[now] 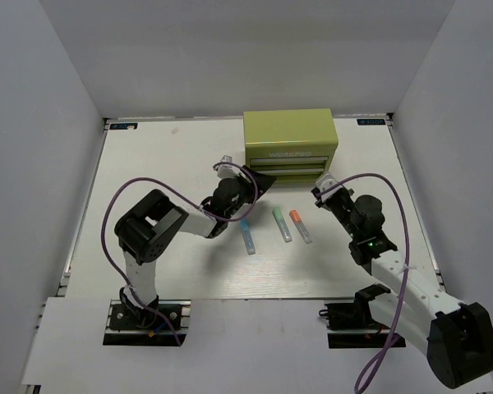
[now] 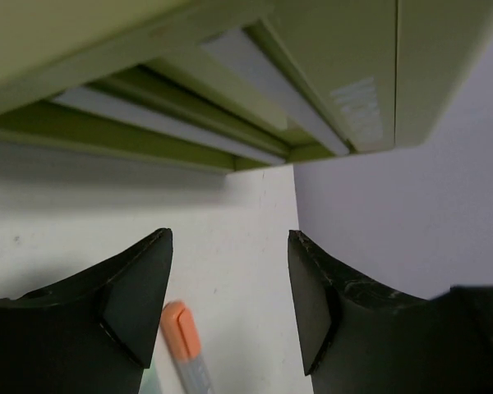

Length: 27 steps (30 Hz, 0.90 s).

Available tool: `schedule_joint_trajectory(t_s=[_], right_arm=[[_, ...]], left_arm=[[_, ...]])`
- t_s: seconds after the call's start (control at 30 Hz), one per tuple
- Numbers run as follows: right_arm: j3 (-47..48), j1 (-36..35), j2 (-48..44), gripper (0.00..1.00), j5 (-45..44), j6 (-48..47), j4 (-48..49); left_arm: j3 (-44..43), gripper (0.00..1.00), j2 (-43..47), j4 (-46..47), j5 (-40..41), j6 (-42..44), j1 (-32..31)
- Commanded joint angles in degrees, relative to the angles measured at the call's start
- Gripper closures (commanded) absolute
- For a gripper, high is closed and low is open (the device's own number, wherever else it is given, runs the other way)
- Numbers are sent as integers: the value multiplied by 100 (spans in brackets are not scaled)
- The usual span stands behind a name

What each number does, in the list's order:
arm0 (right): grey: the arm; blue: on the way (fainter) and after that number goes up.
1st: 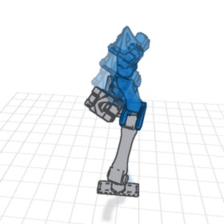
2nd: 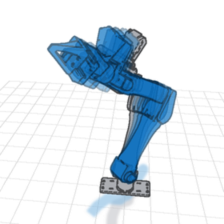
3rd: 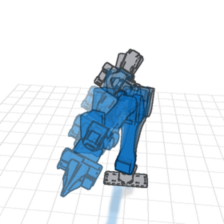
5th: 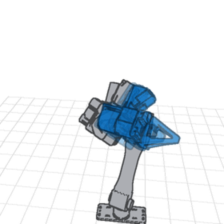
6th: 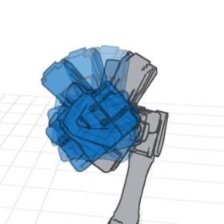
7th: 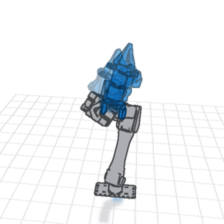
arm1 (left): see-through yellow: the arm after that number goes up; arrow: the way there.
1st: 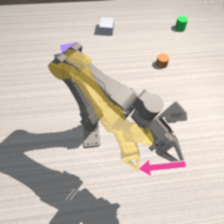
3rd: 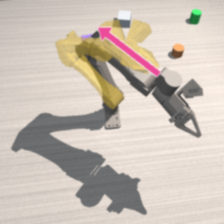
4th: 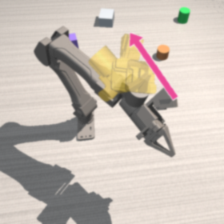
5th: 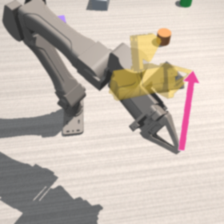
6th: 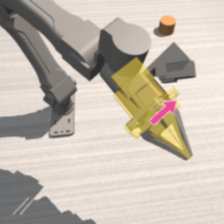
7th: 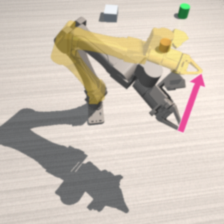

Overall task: Sort the stationery into containers
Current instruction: Open the drawer in the storage box.

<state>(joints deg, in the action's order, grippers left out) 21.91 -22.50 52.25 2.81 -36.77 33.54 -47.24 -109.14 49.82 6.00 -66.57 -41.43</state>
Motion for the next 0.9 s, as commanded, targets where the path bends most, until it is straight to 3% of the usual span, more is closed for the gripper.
schedule_joint_trajectory(t_s=[0.0, 0.3, 0.67, 0.87], right_arm=[[-20, 27, -259, 73, -78, 425, -216], [-196, 44, -637, 74, -254, 522, -120], [-214, 79, -690, 74, -439, 610, -146], [-135, 70, -681, 73, -421, 636, -163]], left_arm=[[-329, 32, -151, 441, 550, -260, -32], [-777, 43, -783, 555, 921, -753, -85], [-971, 47, -1056, 493, 1307, -990, -85], [-1085, 54, -1258, 432, 1413, -1043, -32]])
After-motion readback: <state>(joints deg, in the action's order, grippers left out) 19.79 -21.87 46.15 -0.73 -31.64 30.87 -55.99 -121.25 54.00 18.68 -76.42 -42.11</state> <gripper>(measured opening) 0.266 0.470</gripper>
